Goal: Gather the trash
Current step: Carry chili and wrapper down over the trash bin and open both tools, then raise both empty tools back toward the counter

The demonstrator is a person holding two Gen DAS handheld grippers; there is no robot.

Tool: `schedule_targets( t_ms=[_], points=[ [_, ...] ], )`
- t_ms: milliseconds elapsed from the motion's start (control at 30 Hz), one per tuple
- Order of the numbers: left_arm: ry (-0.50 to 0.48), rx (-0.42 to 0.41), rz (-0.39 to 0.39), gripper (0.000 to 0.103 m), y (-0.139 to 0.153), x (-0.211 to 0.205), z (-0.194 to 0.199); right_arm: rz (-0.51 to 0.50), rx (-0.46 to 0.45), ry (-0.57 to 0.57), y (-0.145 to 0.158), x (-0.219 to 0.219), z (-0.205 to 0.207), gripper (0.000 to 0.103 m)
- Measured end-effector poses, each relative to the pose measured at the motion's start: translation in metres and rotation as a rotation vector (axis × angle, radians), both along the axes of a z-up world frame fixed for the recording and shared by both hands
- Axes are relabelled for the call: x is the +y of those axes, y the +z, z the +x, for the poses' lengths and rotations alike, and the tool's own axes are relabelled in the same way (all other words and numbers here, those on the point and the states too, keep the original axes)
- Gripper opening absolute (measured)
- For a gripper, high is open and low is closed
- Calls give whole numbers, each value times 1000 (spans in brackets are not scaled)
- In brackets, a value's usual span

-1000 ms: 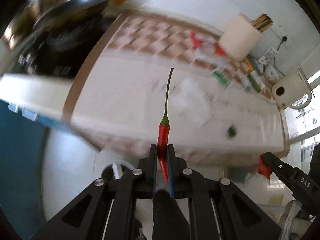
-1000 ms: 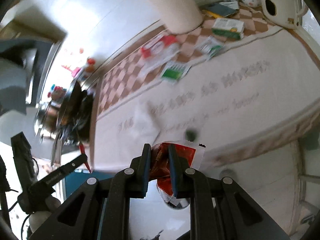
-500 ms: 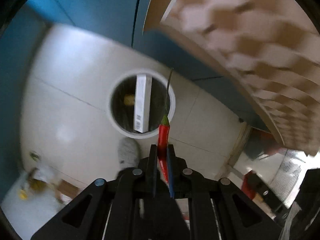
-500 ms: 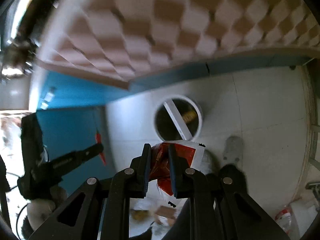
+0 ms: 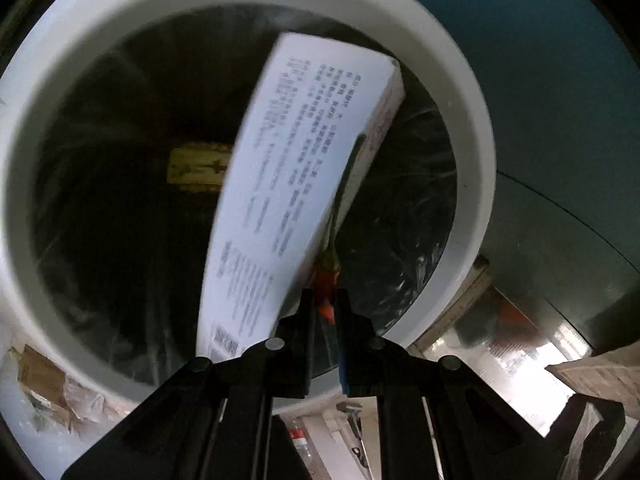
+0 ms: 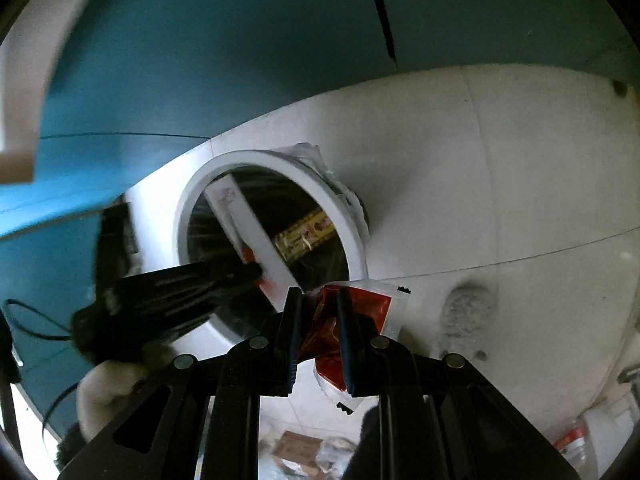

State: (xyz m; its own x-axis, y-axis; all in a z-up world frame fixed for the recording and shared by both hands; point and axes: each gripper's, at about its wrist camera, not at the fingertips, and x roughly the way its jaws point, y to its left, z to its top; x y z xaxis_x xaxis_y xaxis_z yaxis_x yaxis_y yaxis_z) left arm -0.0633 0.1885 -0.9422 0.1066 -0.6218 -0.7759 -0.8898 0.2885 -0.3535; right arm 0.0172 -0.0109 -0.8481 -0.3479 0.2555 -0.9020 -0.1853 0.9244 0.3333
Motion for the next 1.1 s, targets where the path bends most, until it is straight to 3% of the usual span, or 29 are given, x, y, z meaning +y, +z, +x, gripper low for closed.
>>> schedule_targets(
  t_ms=[133, 300, 367, 400, 433, 467, 600, 700, 867, 1100],
  points=[
    [-40, 17, 37, 7, 8, -4, 6, 16, 7, 11, -23, 14, 1, 18],
    [-62, -24, 120, 12, 67, 4, -2, 63, 35, 7, -30, 38, 7, 19],
    [-127, -19, 210, 38, 92, 11, -11, 64, 42, 16, -29, 45, 10, 21],
    [-139, -8, 249, 71, 101, 14, -13, 64, 47, 21, -29, 47, 10, 24],
    [-138, -10, 294, 92, 114, 17, -19, 62, 53, 24, -27, 49, 10, 38],
    [-135, -7, 319, 95, 121, 18, -25, 61, 52, 25, -24, 48, 10, 49],
    [-155, 54, 415, 98, 156, 31, -43, 49, 24, 54, -3, 48, 5, 53],
    [-191, 89, 497, 99, 190, 27, -54, 30, -13, 99, 21, 46, 0, 63],
    [-248, 122, 589, 99, 262, 17, -74, -36, -148, 217, 88, 41, -15, 99],
    [-312, 112, 649, 99, 375, -15, -85, -79, -269, 321, 208, 38, -34, 103]
  ],
)
